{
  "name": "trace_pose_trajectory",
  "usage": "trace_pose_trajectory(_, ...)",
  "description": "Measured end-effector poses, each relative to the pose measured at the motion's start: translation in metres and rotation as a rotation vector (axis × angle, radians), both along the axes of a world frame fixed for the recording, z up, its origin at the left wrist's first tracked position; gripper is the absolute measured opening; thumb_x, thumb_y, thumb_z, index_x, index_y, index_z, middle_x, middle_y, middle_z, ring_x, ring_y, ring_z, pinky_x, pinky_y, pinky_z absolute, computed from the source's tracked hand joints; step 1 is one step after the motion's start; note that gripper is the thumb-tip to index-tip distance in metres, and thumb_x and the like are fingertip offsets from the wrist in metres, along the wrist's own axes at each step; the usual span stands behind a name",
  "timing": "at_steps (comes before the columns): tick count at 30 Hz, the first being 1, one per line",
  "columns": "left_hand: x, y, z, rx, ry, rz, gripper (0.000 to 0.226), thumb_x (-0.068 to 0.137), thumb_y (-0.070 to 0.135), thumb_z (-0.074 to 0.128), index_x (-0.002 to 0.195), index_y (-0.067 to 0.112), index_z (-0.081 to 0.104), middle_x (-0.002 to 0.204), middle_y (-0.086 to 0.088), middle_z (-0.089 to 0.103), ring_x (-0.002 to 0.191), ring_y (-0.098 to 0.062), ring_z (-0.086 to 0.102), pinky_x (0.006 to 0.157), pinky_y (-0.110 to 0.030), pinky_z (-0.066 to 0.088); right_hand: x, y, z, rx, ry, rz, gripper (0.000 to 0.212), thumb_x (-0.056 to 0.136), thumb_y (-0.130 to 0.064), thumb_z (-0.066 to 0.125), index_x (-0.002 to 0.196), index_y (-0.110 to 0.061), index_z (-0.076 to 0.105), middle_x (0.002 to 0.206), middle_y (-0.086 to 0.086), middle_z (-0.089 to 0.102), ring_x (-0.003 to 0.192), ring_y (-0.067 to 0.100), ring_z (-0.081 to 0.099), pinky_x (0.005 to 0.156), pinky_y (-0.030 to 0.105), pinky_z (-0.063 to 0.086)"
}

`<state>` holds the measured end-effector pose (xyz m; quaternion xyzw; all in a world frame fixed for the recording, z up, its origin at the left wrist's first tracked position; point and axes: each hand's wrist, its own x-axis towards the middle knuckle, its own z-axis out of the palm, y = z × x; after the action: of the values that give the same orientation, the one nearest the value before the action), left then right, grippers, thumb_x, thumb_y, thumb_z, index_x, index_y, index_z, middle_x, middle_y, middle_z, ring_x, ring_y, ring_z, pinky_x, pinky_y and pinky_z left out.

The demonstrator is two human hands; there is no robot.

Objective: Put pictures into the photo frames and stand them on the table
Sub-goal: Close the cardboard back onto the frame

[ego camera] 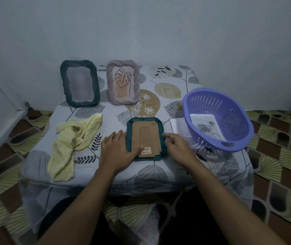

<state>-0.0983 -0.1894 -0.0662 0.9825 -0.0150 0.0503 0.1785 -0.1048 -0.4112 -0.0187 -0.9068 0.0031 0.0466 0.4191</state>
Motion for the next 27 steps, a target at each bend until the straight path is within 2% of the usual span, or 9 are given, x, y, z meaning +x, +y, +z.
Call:
trace_pose_trajectory(5,-0.003,0.001,0.000,-0.075,-0.045,0.021,0.090,0.082,0.086,0.022,0.138,0.022,0.050,0.146,-0.001,0.049,0.138,-0.022,0.038,0.115,-0.046,0.022,0.002,0.014,-0.011,-0.045,0.031,0.000,0.050,0.095,-0.033,0.063,0.141,-0.016,0.054,0.140,0.006,0.040,0.129,0.023,0.046,0.111,0.036,0.039)
trace_pose_trajectory(9,-0.003,0.006,0.000,-0.236,-0.081,0.046,0.061,0.091,0.067,0.026,0.116,0.024,0.061,0.115,0.006,0.064,0.114,-0.020,0.054,0.100,-0.043,0.033,0.002,0.024,-0.012,-0.118,0.019,0.011,0.058,0.089,-0.032,0.070,0.143,-0.019,0.052,0.141,0.010,0.037,0.132,0.026,0.039,0.114,0.032,0.032)
trace_pose_trajectory(13,-0.006,0.011,0.005,-0.569,-0.128,0.099,0.029,0.091,0.038,0.052,0.113,0.026,0.067,0.112,0.008,0.068,0.109,-0.017,0.060,0.096,-0.041,0.045,0.000,0.036,-0.007,-0.104,0.006,0.040,0.057,0.091,-0.028,0.064,0.145,-0.028,0.048,0.142,0.009,0.034,0.132,0.030,0.034,0.111,0.034,0.031)
trace_pose_trajectory(17,-0.013,0.016,0.025,-0.890,-0.146,0.211,0.022,0.094,0.013,0.059,0.110,0.027,0.066,0.097,0.005,0.071,0.084,-0.001,0.066,0.069,-0.022,0.054,-0.003,0.055,-0.002,-0.138,0.056,0.161,0.068,0.096,-0.032,0.055,0.156,-0.032,0.023,0.150,0.005,0.026,0.134,0.032,0.028,0.111,0.042,0.028)
trace_pose_trajectory(18,-0.013,0.019,0.030,-0.924,-0.152,0.231,0.021,0.094,0.012,0.059,0.107,0.027,0.066,0.090,0.005,0.071,0.077,-0.003,0.066,0.064,-0.021,0.054,-0.004,0.061,-0.001,-0.172,0.068,0.202,0.069,0.097,-0.034,0.052,0.157,-0.033,0.017,0.151,0.004,0.025,0.134,0.033,0.027,0.110,0.044,0.026)
trace_pose_trajectory(21,-0.010,0.030,0.049,-0.962,-0.170,0.252,0.022,0.093,0.011,0.063,0.101,0.031,0.068,0.078,0.004,0.070,0.072,-0.018,0.064,0.067,-0.041,0.057,-0.003,0.077,0.002,-0.216,0.096,0.278,0.064,0.099,-0.037,0.046,0.156,-0.036,0.017,0.153,0.003,0.026,0.137,0.031,0.022,0.107,0.045,0.021)
trace_pose_trajectory(24,-0.008,0.034,0.072,-0.985,-0.173,0.256,0.021,0.090,0.013,0.065,0.100,0.031,0.070,0.079,-0.002,0.072,0.075,-0.026,0.065,0.069,-0.046,0.059,0.000,0.088,0.009,-0.109,0.098,0.295,0.062,0.098,-0.036,0.049,0.154,-0.036,0.023,0.152,0.002,0.029,0.139,0.026,0.022,0.110,0.044,0.021)
trace_pose_trajectory(26,-0.007,0.031,0.088,-0.944,-0.160,0.222,0.018,0.087,0.019,0.065,0.098,0.033,0.071,0.081,-0.014,0.073,0.073,-0.033,0.068,0.069,-0.050,0.058,0.003,0.095,0.014,0.131,0.138,0.253,0.057,0.098,-0.033,0.054,0.151,-0.028,0.033,0.149,0.004,0.038,0.135,0.024,0.035,0.109,0.041,0.035)
trace_pose_trajectory(27,-0.007,0.028,0.096,-0.901,-0.149,0.191,0.017,0.085,0.023,0.065,0.099,0.033,0.071,0.081,-0.016,0.073,0.072,-0.033,0.069,0.068,-0.051,0.059,0.004,0.098,0.018,0.293,0.171,0.214,0.052,0.099,-0.030,0.054,0.149,-0.023,0.038,0.145,0.003,0.044,0.129,0.021,0.043,0.100,0.035,0.043)
